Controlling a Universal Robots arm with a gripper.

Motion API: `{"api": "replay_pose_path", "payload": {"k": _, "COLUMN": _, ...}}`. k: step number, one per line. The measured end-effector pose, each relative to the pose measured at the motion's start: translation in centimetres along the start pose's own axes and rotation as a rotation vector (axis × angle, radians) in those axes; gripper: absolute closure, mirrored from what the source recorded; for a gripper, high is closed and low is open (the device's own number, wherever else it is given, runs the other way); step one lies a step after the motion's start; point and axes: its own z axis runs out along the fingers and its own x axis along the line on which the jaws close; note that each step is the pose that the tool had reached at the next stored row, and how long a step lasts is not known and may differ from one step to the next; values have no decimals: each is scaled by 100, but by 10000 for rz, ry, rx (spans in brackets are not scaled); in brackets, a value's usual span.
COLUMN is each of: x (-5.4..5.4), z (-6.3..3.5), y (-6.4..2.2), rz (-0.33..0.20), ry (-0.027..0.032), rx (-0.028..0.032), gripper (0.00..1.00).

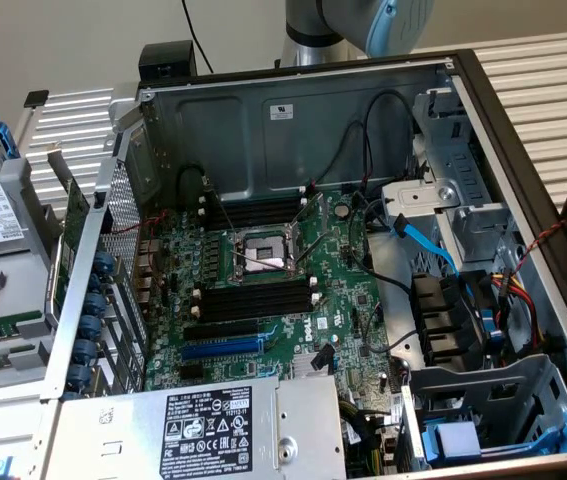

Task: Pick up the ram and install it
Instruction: 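Pick up the ram and move it above insertion slot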

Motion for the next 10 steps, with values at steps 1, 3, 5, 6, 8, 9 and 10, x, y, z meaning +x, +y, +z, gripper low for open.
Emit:
{"api": "replay_pose_path", "payload": {"k": 1, "x": 0, "z": 1, "y": 0, "rz": -173, "ry": 7, "rx": 3, "gripper": 89}}
{"api": "replay_pose_path", "payload": {"k": 3, "x": 0, "z": 2, "y": 0, "rz": -544, "ry": 23, "rx": 11, "gripper": 89}}
{"api": "replay_pose_path", "payload": {"k": 5, "x": 0, "z": 4, "y": 0, "rz": -908, "ry": 37, "rx": 17, "gripper": 89}}
{"api": "replay_pose_path", "payload": {"k": 6, "x": 0, "z": 5, "y": 0, "rz": -1087, "ry": 44, "rx": 21, "gripper": 89}}
{"api": "replay_pose_path", "payload": {"k": 8, "x": 0, "z": 7, "y": 0, "rz": -1453, "ry": 58, "rx": 28, "gripper": 89}}
{"api": "replay_pose_path", "payload": {"k": 9, "x": 0, "z": 7, "y": 0, "rz": -1632, "ry": 66, "rx": 31, "gripper": 89}}
{"api": "replay_pose_path", "payload": {"k": 10, "x": 0, "z": 8, "y": 0, "rz": -1813, "ry": 73, "rx": 35, "gripper": 89}}
